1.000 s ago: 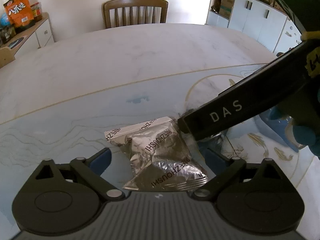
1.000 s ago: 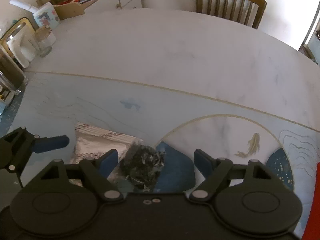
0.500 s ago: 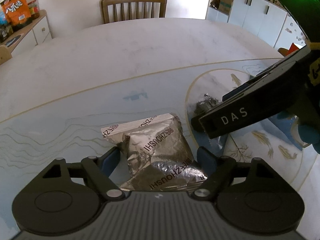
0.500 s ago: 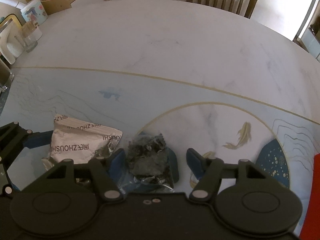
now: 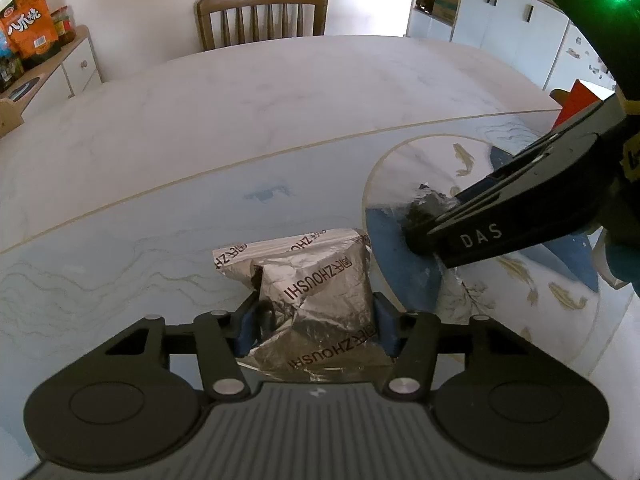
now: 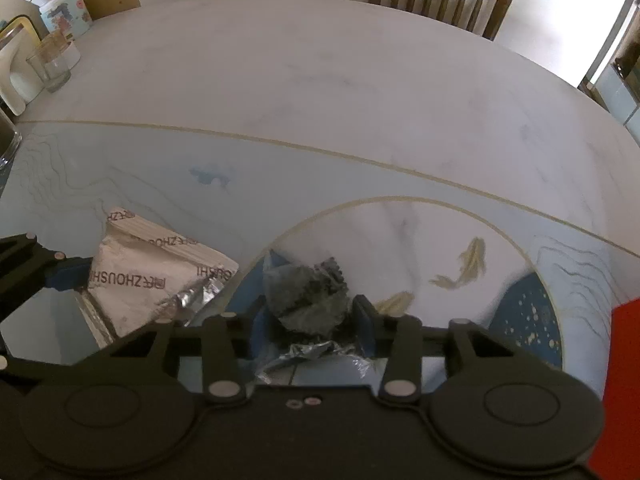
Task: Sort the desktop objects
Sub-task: 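Grasp the silver foil packet with the left tool while the right tool grasps the clear granule bag, then carry the foil packet and granule bag with both tools over the red box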
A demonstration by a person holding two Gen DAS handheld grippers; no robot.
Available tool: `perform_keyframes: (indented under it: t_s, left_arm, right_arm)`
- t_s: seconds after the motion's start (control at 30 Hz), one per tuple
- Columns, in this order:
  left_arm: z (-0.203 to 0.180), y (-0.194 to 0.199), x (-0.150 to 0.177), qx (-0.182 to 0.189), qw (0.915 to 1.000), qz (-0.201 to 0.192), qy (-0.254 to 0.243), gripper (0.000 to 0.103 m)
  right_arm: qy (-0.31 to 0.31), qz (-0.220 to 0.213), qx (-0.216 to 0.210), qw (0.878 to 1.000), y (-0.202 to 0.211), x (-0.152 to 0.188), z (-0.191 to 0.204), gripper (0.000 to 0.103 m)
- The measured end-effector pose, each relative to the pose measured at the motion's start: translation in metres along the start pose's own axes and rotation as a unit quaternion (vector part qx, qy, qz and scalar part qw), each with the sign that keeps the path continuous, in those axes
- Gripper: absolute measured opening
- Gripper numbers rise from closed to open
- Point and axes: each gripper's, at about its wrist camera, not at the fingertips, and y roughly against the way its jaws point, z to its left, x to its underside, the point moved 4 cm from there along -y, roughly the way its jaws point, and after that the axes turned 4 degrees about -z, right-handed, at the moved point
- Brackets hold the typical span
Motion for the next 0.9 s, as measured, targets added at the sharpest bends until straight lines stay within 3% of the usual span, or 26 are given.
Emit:
perform_keyframes:
  t_s: [0.53,0.9]
  left_arm:
    - [-0.036,0.035,0.0,0.016,0.9998,-0.006,0.006,0.052]
    - [-0.089,0.067,-0.017,0.036,0.999,-0.028,-0.006,0.052]
  right_arm:
    - [-0.021,-0.004,-0.001,1.0,0.035,0.039,-0.018,0.034]
    - [-0.039,-0.04,-0.009,0.998,0.105,0.062,-0.051,0.034]
